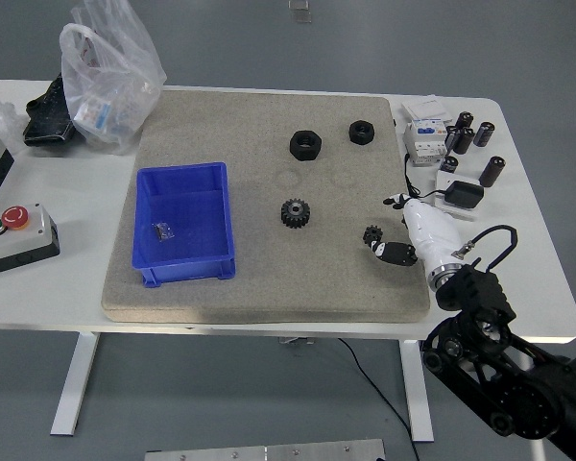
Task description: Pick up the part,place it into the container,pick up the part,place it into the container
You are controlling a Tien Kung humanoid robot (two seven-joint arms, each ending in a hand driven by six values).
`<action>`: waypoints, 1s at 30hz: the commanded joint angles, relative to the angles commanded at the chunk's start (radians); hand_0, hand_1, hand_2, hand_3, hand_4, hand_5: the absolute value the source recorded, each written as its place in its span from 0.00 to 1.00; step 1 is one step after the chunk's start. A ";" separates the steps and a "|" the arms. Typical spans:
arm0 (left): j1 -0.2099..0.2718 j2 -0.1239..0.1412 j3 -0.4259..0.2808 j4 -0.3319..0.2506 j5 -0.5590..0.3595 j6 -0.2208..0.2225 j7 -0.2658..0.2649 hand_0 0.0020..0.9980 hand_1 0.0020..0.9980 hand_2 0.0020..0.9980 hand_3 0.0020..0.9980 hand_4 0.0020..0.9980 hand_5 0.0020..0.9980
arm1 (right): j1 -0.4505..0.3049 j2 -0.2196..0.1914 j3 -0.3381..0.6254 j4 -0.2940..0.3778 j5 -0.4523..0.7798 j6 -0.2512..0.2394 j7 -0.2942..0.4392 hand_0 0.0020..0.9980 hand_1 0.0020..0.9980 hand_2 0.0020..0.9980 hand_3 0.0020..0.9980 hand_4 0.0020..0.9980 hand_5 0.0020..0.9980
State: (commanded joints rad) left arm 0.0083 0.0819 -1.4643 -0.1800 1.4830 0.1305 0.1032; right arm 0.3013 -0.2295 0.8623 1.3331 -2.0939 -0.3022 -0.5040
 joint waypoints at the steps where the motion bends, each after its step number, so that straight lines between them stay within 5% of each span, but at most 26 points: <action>1: 0.000 0.000 -0.001 0.000 0.000 0.000 0.000 0.67 0.51 0.53 0.63 0.63 0.24 | 0.002 0.000 -0.003 -0.001 0.001 0.000 0.000 0.31 0.63 0.77 0.77 0.81 0.29; 12: -0.015 0.005 0.021 0.000 -0.025 0.003 -0.012 0.67 0.51 0.53 0.63 0.63 0.24 | 0.061 0.001 -0.064 -0.073 0.014 0.012 0.001 0.30 0.62 0.74 0.77 0.81 0.30; 13: -0.014 0.004 0.020 0.000 -0.023 0.003 -0.011 0.67 0.51 0.53 0.63 0.62 0.24 | 0.066 0.002 -0.070 -0.084 0.017 0.012 0.003 0.29 0.57 0.60 0.68 0.52 0.19; 18: -0.008 0.000 0.006 0.000 -0.007 0.001 -0.002 0.67 0.51 0.53 0.63 0.62 0.24 | 0.081 0.007 -0.093 -0.129 0.035 0.000 0.032 0.29 0.57 0.60 0.68 0.52 0.19; 19: -0.007 0.000 0.004 0.000 -0.005 0.001 -0.001 0.67 0.51 0.53 0.63 0.63 0.24 | 0.083 0.007 -0.096 -0.134 0.036 -0.006 0.039 0.26 0.51 0.46 0.65 0.37 0.12; 23: -0.006 0.000 0.001 0.000 -0.004 0.001 0.000 0.67 0.51 0.53 0.63 0.63 0.24 | 0.090 0.009 -0.109 -0.145 0.035 -0.031 0.064 0.26 0.51 0.46 0.65 0.37 0.12; 24: -0.007 0.000 0.002 0.000 -0.004 0.001 0.000 0.67 0.51 0.53 0.63 0.62 0.24 | 0.092 0.009 -0.112 -0.148 0.033 -0.034 0.068 0.24 0.45 0.31 0.53 0.25 0.07; 30: -0.008 0.001 0.003 0.000 -0.003 0.001 0.002 0.67 0.51 0.53 0.63 0.62 0.24 | 0.105 0.005 -0.127 -0.153 0.022 -0.048 0.080 0.24 0.45 0.31 0.53 0.25 0.07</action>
State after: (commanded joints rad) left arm 0.0008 0.0826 -1.4611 -0.1800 1.4803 0.1311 0.1052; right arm 0.4068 -0.2250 0.7349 1.1804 -2.0718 -0.3498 -0.4238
